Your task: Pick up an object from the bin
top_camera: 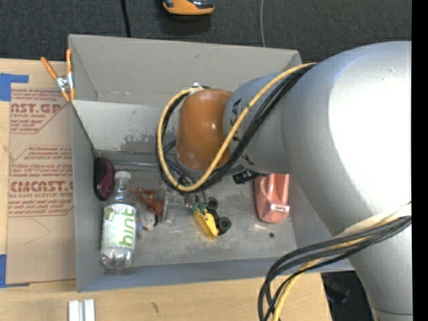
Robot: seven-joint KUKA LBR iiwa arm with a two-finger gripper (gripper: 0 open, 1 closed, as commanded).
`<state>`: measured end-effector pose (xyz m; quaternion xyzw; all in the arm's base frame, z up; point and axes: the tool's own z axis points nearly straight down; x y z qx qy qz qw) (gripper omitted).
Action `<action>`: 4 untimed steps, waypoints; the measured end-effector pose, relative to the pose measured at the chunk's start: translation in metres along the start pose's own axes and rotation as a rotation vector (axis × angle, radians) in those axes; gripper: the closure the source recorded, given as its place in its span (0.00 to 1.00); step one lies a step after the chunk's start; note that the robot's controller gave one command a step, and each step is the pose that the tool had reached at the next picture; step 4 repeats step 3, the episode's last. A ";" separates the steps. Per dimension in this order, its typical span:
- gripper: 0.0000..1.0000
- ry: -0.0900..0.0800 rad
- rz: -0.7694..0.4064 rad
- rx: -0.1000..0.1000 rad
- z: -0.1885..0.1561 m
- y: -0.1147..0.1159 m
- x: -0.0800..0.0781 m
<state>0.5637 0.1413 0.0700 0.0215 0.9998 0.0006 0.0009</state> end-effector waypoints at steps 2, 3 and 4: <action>1.00 0.000 0.098 0.001 -0.080 -0.008 -0.016; 1.00 0.001 0.108 0.001 -0.084 0.008 -0.009; 1.00 0.001 0.108 0.001 -0.084 0.008 -0.009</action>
Offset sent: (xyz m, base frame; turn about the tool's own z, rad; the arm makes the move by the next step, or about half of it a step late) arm 0.0000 0.0000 0.0000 0.0000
